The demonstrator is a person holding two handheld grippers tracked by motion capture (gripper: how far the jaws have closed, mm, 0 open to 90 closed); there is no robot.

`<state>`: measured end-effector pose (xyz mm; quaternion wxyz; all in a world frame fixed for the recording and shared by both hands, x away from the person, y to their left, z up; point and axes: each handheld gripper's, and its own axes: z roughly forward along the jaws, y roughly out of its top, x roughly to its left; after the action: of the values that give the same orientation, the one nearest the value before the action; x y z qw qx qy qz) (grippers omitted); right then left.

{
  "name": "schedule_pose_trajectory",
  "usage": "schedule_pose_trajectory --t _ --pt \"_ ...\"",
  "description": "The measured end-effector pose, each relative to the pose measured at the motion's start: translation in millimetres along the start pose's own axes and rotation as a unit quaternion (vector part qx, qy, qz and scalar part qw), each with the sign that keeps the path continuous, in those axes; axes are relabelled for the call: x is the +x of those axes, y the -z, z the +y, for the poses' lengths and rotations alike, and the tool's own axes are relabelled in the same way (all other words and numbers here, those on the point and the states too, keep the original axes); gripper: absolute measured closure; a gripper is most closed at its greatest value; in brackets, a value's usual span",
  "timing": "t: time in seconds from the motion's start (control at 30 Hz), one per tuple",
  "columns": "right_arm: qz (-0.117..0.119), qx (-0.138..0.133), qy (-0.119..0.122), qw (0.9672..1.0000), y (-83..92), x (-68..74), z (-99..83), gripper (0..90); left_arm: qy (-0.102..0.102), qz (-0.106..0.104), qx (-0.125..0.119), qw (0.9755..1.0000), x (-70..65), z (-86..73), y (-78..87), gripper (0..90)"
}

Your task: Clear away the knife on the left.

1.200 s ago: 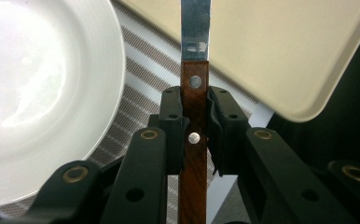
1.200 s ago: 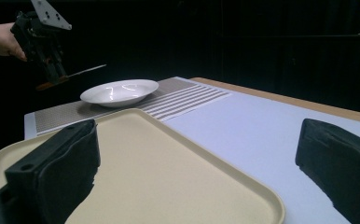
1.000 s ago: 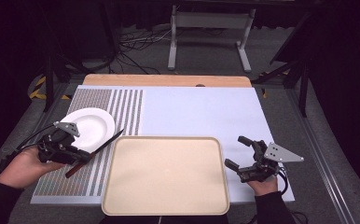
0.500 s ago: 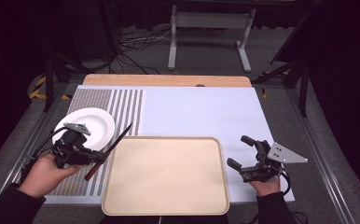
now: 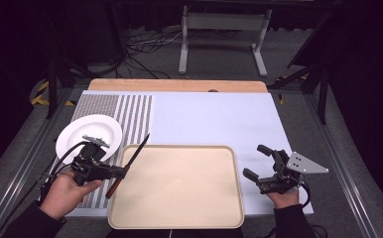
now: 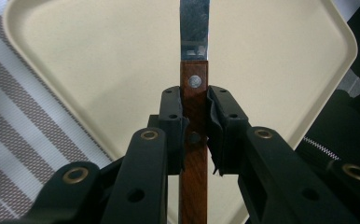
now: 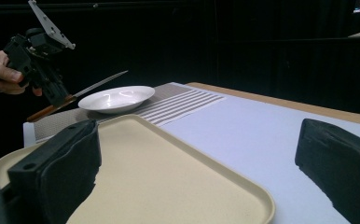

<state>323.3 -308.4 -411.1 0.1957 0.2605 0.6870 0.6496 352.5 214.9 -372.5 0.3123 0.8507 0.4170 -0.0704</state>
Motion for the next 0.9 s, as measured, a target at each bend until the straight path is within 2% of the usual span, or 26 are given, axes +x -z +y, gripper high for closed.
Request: schedule_pose_trajectory --t 0.3,0.57,0.9 --pt "-0.001 0.003 -0.002 1.0000 -0.6 -0.8 -1.4 0.9 -0.004 -0.008 0.004 1.0000 -6.7 -2.4 -12.9 77.6" --pt "-0.002 0.005 -0.004 1.0000 -0.7 -1.3 -2.1 0.9 -0.009 -0.001 0.016 0.9998 -9.3 -3.5 -24.3 77.6" --pt "-0.008 0.003 -0.002 1.0000 0.4 -1.4 -1.3 0.9 0.007 -0.007 0.042 0.9991 -8.2 -9.2 -41.4 77.6"
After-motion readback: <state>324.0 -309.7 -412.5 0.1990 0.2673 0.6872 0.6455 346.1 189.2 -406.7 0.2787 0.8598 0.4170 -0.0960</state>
